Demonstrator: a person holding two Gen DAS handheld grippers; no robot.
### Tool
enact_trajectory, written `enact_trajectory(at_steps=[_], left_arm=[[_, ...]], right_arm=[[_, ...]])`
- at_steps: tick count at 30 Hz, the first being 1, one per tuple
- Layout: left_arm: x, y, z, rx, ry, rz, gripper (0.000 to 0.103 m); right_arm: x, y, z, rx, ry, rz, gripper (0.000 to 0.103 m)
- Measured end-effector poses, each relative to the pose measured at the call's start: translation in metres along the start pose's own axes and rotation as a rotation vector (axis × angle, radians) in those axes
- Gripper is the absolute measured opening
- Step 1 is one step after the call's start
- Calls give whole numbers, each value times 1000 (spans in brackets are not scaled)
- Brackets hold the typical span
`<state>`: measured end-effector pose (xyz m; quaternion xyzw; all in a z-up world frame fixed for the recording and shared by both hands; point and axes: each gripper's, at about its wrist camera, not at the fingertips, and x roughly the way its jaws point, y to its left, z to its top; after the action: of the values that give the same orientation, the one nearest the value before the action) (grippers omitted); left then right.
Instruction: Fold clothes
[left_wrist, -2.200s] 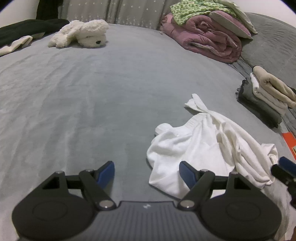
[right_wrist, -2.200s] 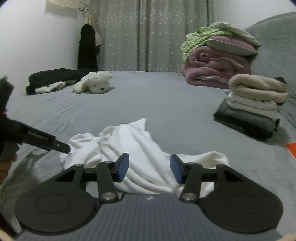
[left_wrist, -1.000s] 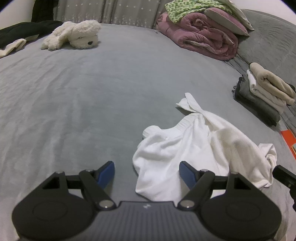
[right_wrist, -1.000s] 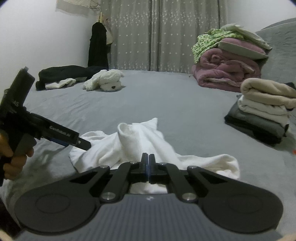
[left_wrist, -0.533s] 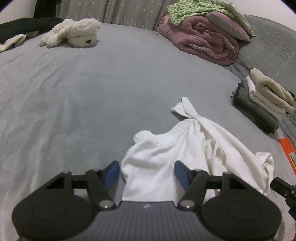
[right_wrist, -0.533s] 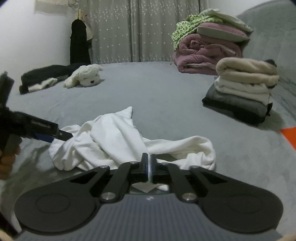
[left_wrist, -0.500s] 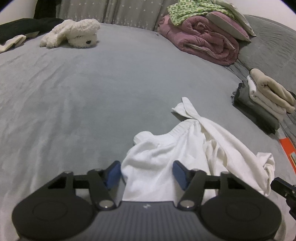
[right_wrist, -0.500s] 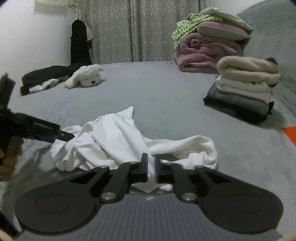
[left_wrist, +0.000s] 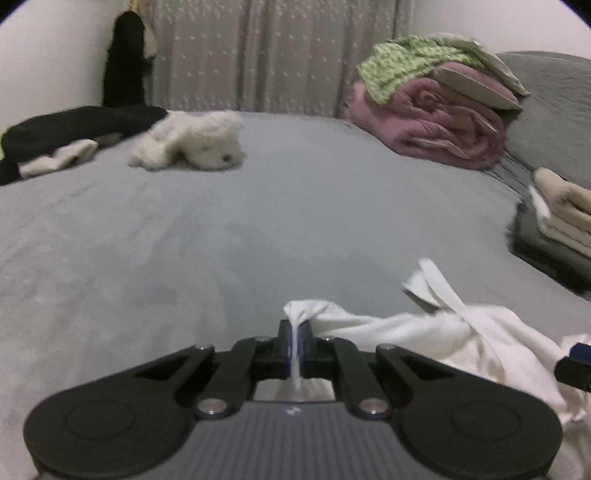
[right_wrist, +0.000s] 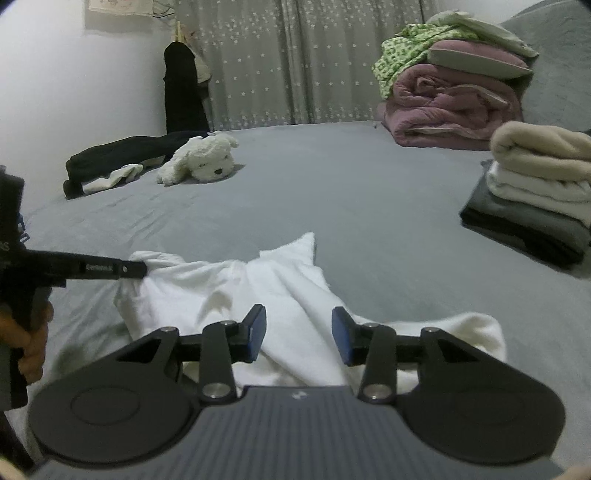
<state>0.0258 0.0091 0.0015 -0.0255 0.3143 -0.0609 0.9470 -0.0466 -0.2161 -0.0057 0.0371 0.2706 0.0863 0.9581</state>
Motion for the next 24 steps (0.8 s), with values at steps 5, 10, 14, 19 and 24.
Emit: enact_trajectory(at_steps=[5, 10, 14, 19, 24], left_arm=[[7, 29, 18, -52, -23, 55, 3], [17, 55, 37, -90, -69, 137, 3], [24, 72, 46, -133, -82, 183, 3], [28, 87, 56, -126, -124, 274, 3], [50, 102, 55, -175, -12, 277, 4]], right_arm=[[15, 8, 9, 10, 6, 18, 49], [35, 13, 15, 18, 23, 16, 52], [53, 11, 20, 45, 43, 10, 52], [67, 10, 27, 104, 44, 35, 52], [76, 18, 33, 128, 35, 92, 52]])
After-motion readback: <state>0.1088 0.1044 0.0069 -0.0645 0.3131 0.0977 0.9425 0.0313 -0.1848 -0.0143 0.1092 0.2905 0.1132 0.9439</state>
